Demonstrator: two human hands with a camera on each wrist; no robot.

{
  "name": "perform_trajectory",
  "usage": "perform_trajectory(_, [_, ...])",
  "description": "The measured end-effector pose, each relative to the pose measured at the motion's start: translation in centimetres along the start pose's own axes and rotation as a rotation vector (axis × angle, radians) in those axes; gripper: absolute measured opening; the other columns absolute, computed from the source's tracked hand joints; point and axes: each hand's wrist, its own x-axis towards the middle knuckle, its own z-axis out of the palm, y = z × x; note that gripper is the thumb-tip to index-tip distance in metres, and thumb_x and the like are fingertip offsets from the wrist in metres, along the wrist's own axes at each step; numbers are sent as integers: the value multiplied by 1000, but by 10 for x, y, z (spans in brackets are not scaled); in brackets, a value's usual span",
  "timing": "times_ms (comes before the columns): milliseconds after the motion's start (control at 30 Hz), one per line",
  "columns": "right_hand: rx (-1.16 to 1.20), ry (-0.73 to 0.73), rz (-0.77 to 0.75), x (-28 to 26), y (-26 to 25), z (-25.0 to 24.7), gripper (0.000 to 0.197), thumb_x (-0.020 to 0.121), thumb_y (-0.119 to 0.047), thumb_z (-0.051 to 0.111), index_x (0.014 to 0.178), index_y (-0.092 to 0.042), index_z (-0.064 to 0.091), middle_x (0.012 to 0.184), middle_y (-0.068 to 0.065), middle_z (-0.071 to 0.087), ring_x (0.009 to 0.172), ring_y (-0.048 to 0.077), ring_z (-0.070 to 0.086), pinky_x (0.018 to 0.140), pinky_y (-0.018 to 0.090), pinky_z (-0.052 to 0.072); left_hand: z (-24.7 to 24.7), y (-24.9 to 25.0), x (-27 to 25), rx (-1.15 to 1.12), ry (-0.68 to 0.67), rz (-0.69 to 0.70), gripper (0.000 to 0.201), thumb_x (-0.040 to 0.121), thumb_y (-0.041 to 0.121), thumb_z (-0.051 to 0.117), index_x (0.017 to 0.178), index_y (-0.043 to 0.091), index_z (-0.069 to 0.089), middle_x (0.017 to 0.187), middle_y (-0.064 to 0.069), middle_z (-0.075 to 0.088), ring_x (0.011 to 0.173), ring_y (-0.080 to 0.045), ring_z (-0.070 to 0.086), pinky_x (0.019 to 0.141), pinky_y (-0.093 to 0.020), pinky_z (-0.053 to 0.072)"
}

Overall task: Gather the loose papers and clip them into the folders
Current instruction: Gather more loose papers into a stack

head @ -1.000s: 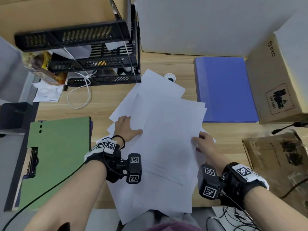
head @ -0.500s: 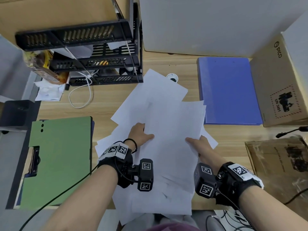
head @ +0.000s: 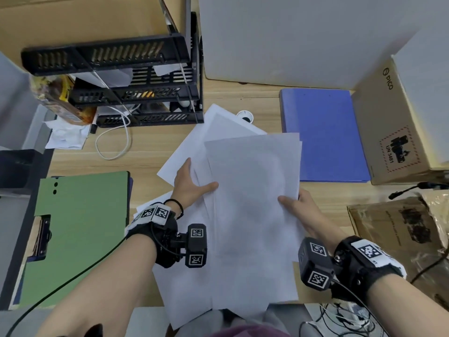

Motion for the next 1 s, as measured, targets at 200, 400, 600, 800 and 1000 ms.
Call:
perform_trajectory(200, [65,53,-87,-5,-16,-13,24,92,0,53,104,-16,65,87,-6,76,78,14,71,68,28,56,-16,13,-8,-158,-106,1,81,69,46,80,137,25,41,109,5,56,107,-16,53,100,-34,45])
perform_trajectory(400, [218,139,-129,-13,-30,1,24,91,-3,58,112,-11,63,101,3,73,80,12,72,73,30,54,-30,28,-33,-270,-211,89,30,84,29,72,109,20,61,102,11,68,95,-8,67,65,-9,49])
perform_trajectory(600, [183,88,-220,-35,-59,30,28,90,-8,59,117,-8,63,109,7,73,101,27,70,91,43,55,-47,46,-54,-368,-215,170,36,81,26,75,112,28,58,107,13,68,96,-2,66,79,-20,53])
perform_trajectory(800, [276,57,-451,-65,-126,48,34,89,-9,62,123,-8,60,117,8,70,107,27,68,92,43,54,-97,89,-78,-650,-44,333,27,80,9,74,103,21,66,102,2,73,94,-15,70,80,-28,57])
perform_trajectory(1000, [251,-41,-522,-83,-125,58,43,88,-12,67,129,-11,56,122,3,68,111,19,66,81,25,54,-116,78,-95,-648,-42,407,31,78,7,75,106,16,67,107,-2,72,95,-10,69,77,-22,55])
